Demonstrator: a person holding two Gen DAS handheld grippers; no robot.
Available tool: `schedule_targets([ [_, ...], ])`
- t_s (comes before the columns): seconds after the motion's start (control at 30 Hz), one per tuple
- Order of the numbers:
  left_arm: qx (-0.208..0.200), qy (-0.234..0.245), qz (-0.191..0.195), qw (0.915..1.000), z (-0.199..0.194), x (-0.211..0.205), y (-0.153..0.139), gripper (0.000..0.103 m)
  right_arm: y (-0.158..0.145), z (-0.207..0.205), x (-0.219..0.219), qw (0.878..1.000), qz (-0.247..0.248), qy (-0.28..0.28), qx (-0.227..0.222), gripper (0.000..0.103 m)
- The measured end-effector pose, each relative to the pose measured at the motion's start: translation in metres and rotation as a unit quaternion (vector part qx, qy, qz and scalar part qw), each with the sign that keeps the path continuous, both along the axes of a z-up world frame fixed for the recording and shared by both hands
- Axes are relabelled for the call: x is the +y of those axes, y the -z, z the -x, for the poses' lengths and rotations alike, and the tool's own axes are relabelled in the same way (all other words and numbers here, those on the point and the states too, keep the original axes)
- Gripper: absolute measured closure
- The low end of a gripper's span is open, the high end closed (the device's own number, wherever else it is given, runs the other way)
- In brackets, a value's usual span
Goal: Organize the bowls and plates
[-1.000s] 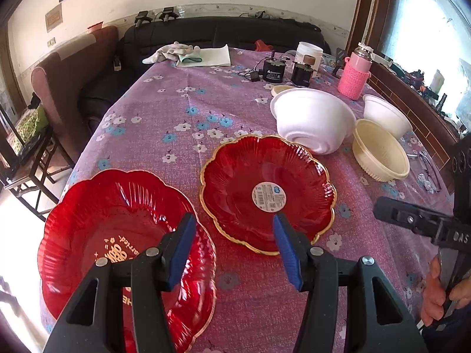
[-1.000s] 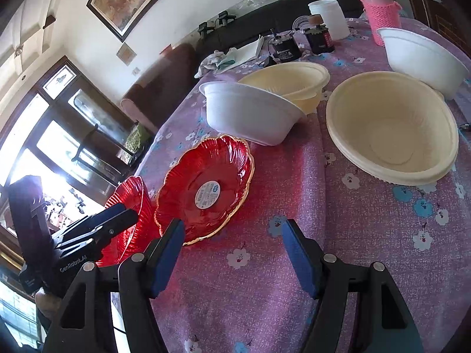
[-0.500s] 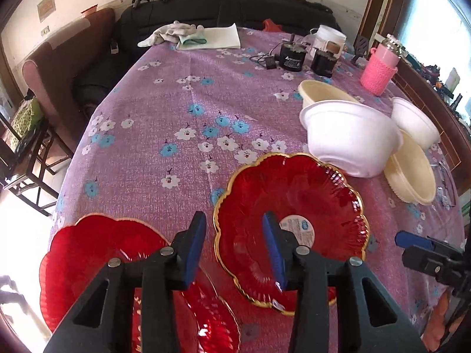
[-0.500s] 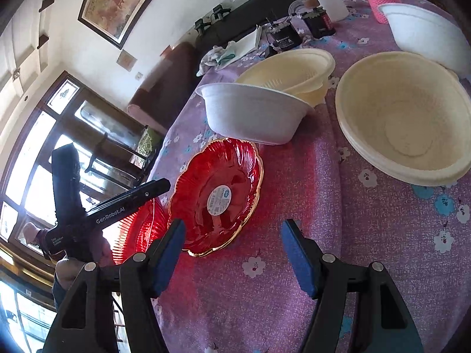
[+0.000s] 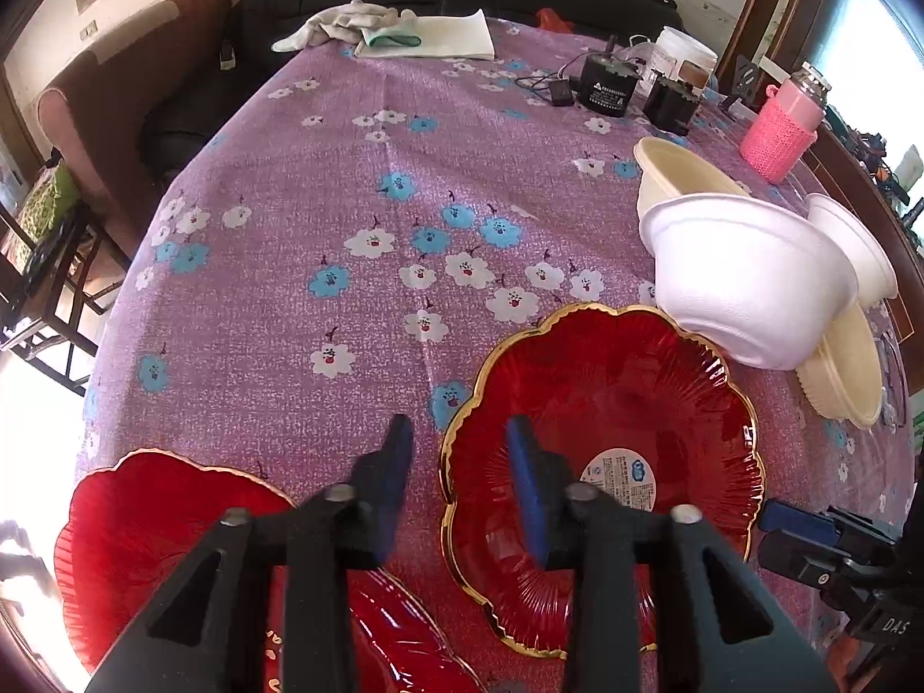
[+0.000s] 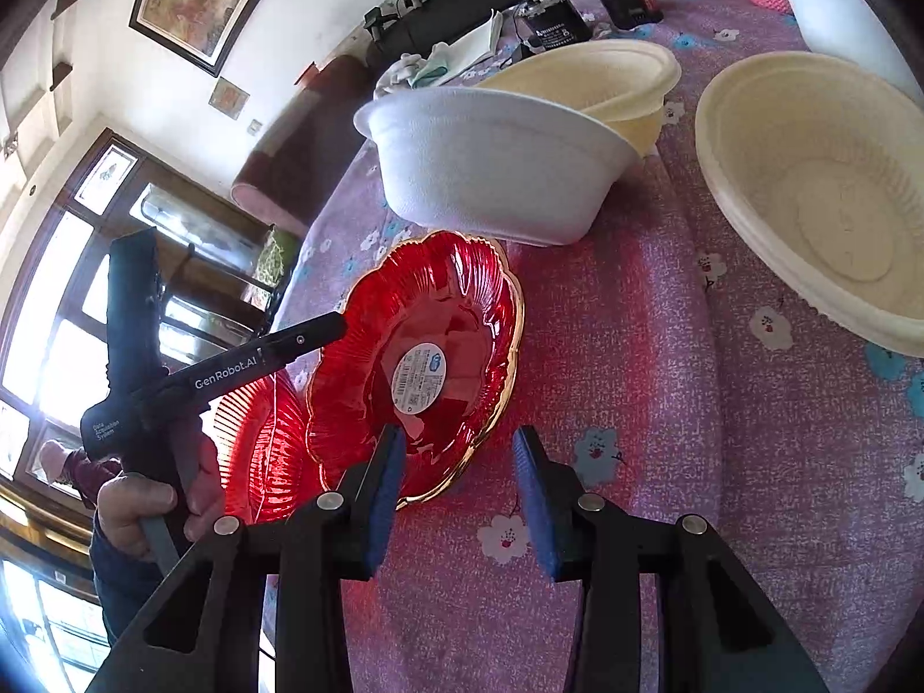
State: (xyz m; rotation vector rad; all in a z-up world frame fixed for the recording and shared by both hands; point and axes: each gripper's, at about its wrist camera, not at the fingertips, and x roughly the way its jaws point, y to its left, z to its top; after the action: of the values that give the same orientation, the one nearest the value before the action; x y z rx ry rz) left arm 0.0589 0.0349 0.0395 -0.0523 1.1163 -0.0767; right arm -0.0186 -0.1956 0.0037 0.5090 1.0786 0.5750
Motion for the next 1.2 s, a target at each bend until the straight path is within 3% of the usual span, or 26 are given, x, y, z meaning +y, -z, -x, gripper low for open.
schedule_targets([
  [0.07,0.007,0.0,0.0,1.0,-0.002,-0.001,0.003,0.088,0.002,-0.002,0.003,1.0,0.001,-0.003,0.004,0.071],
  [0.3,0.002,0.003,0.003,1.0,0.009,-0.003,0.0,0.089,0.008,-0.006,0.003,1.0,0.009,0.005,0.009,0.085],
  [0.67,-0.027,0.053,0.025,0.9979,0.075,-0.039,-0.011,0.088,-0.014,0.028,-0.032,0.998,0.06,0.009,-0.035,0.086],
  [1.03,-0.036,0.044,0.024,0.9981,0.08,-0.053,0.006,0.088,-0.005,0.03,-0.048,0.997,0.068,0.023,-0.032,0.084],
  [1.2,-0.071,0.043,0.016,0.9964,0.085,-0.06,0.005,0.088,0.0,0.032,-0.049,0.996,0.08,0.033,-0.033,0.086],
])
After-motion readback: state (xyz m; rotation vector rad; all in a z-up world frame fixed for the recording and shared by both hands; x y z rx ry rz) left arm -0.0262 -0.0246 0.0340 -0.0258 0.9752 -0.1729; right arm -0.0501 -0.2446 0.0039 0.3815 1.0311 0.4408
